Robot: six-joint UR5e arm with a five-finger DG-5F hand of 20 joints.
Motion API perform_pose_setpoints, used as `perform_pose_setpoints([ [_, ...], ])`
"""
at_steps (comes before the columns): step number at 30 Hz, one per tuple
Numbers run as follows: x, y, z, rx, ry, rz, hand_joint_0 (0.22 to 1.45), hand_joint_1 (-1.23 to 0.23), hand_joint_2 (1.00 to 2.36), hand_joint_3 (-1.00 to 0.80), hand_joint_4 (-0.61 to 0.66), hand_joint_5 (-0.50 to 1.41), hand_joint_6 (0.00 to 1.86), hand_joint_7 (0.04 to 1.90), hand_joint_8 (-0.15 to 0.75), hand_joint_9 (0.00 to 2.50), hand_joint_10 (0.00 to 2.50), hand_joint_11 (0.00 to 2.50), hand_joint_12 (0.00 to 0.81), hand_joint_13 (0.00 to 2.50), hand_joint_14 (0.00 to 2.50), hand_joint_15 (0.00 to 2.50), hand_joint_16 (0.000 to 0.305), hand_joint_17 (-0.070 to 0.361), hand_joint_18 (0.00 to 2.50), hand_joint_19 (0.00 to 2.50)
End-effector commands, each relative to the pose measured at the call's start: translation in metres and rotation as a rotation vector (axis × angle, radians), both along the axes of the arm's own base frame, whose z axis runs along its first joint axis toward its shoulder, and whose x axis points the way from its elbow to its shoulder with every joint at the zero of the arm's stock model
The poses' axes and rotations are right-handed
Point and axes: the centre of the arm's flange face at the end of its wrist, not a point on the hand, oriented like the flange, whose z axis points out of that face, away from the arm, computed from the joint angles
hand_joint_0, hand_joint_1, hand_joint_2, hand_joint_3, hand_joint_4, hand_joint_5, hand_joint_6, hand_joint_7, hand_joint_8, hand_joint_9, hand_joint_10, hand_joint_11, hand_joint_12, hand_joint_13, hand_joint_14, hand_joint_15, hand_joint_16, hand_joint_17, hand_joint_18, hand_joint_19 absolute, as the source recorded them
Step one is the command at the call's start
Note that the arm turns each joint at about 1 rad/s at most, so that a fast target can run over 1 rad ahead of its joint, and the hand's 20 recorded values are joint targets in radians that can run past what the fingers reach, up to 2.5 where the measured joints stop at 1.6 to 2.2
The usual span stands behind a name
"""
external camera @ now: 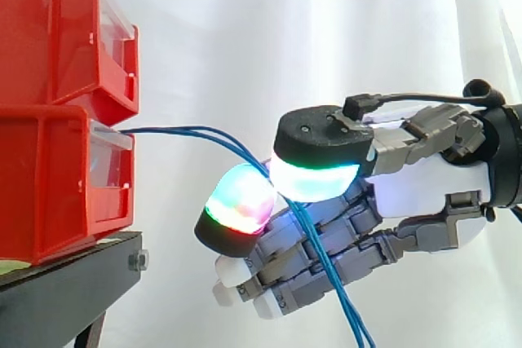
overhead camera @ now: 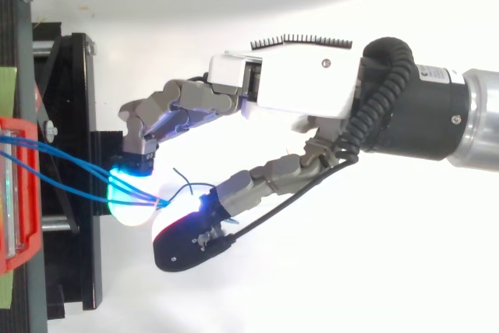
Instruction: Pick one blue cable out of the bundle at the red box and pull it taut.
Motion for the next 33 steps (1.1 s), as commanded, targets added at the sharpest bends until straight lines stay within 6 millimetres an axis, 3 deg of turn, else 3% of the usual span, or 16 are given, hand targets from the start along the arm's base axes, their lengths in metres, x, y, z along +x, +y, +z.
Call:
perform_pose_setpoints([
  [1, -0.001, 0.0, -0.001, 0.006, 0.007, 0.0, 0.63, -0.75, 1.0, -0.47, 0.15, -0.22, 0.91, 0.78, 0.291, 0.55, 0.01, 0.44, 0.37, 0.26, 0.0, 0.09, 0.053, 0.118, 0.26, 0.01],
  [7, -0.001, -0.001, -0.001, 0.014, 0.012, -0.003, 0.6, -0.7, 1.0, -0.46, 0.15, -0.22, 0.91, 0.78, 0.307, 0.57, 0.01, 0.44, 0.373, 0.26, 0.0, 0.09, 0.053, 0.12, 0.24, 0.03],
  [11, -0.001, 0.0, 0.002, 0.016, 0.01, -0.003, 0.6, -0.66, 1.02, -0.24, 0.12, -0.21, 0.92, 0.84, 0.311, 0.58, 0.01, 0.44, 0.372, 0.26, 0.0, 0.1, 0.053, 0.119, 0.24, 0.03],
  [16, -0.001, 0.0, 0.006, 0.013, 0.028, -0.003, 0.61, -0.67, 1.02, -0.15, 0.1, -0.22, 0.93, 0.85, 0.314, 0.57, 0.01, 0.45, 0.37, 0.25, 0.0, 0.11, 0.053, 0.119, 0.24, 0.03],
  [19, -0.002, 0.0, 0.007, 0.013, 0.035, -0.002, 0.62, -0.71, 1.02, -0.2, 0.12, -0.22, 0.93, 0.81, 0.311, 0.56, 0.01, 0.45, 0.37, 0.26, 0.0, 0.09, 0.053, 0.118, 0.24, 0.01],
  [23, -0.002, -0.001, 0.01, 0.019, 0.044, -0.003, 0.7, -0.79, 1.0, -0.5, 0.12, -0.22, 0.92, 0.79, 0.295, 0.56, 0.01, 0.45, 0.369, 0.27, 0.0, 0.07, 0.052, 0.117, 0.28, 0.0],
  [24, -0.003, -0.001, 0.01, 0.023, 0.051, -0.002, 0.69, -0.79, 1.0, -0.5, 0.13, -0.22, 0.92, 0.79, 0.295, 0.57, 0.01, 0.45, 0.37, 0.28, 0.0, 0.08, 0.052, 0.117, 0.28, 0.0],
  [29, -0.006, -0.002, 0.014, 0.035, 0.082, -0.008, 0.56, -0.66, 1.0, -0.5, 0.15, -0.21, 0.92, 0.8, 0.309, 0.58, 0.01, 0.44, 0.377, 0.27, 0.0, 0.1, 0.054, 0.121, 0.27, 0.02],
  [33, -0.007, -0.003, 0.016, 0.035, 0.094, -0.01, 0.58, -0.56, 1.0, -0.5, 0.15, -0.21, 0.92, 0.8, 0.311, 0.58, 0.01, 0.44, 0.375, 0.27, 0.0, 0.1, 0.053, 0.12, 0.26, 0.03],
])
